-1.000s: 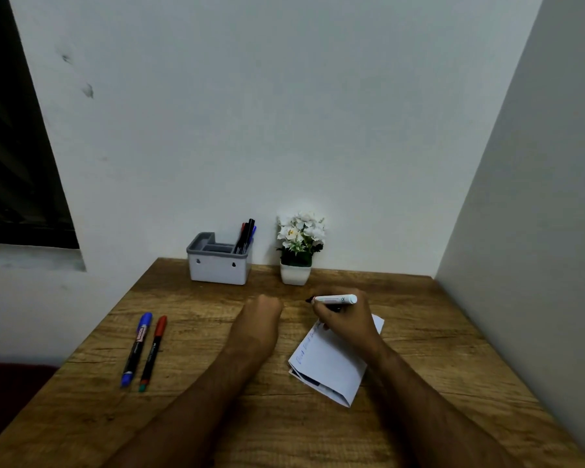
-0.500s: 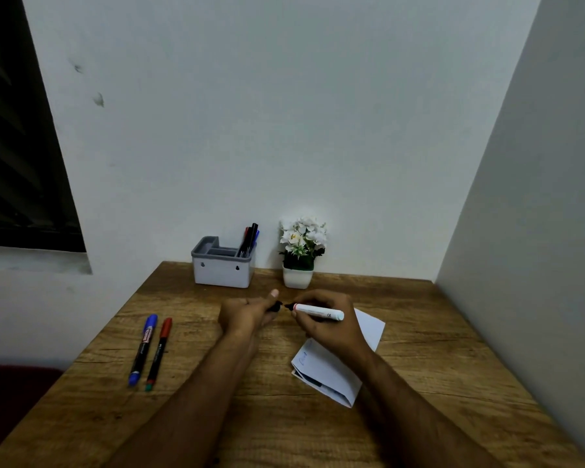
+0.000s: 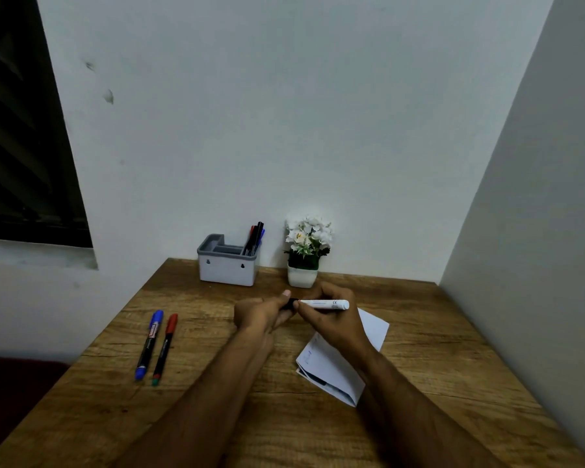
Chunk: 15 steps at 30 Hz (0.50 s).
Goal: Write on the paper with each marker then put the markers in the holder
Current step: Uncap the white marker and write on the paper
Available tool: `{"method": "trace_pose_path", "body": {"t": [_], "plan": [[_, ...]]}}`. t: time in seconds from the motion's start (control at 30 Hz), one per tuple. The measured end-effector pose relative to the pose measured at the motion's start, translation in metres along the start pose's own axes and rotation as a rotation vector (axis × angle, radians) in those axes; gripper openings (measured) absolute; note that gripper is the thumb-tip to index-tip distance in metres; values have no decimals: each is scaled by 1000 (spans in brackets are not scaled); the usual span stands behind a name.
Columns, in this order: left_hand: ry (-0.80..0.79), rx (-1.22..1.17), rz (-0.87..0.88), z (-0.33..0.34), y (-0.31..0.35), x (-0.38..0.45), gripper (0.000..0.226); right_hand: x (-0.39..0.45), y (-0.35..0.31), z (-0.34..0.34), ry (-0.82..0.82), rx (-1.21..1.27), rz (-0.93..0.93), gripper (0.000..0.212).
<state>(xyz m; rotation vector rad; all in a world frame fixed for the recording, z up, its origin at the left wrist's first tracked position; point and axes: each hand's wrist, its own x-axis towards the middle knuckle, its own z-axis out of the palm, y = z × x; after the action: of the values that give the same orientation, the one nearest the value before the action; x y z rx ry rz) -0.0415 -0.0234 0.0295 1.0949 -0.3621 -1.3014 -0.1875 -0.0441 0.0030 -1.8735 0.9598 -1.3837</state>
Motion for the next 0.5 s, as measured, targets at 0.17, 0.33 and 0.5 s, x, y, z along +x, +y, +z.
{"method": "trace_pose_path", "body": {"t": [0.17, 0.33, 0.5], "plan": [[29, -31, -23, 7, 6, -2, 41, 6, -1, 0, 9, 78, 28, 30], [54, -59, -46, 2, 5, 5, 27, 8, -5, 9, -37, 80, 23, 23], [102, -20, 105, -9, 11, 20, 20, 5, -6, 25, -68, 154, 8, 12]]}}
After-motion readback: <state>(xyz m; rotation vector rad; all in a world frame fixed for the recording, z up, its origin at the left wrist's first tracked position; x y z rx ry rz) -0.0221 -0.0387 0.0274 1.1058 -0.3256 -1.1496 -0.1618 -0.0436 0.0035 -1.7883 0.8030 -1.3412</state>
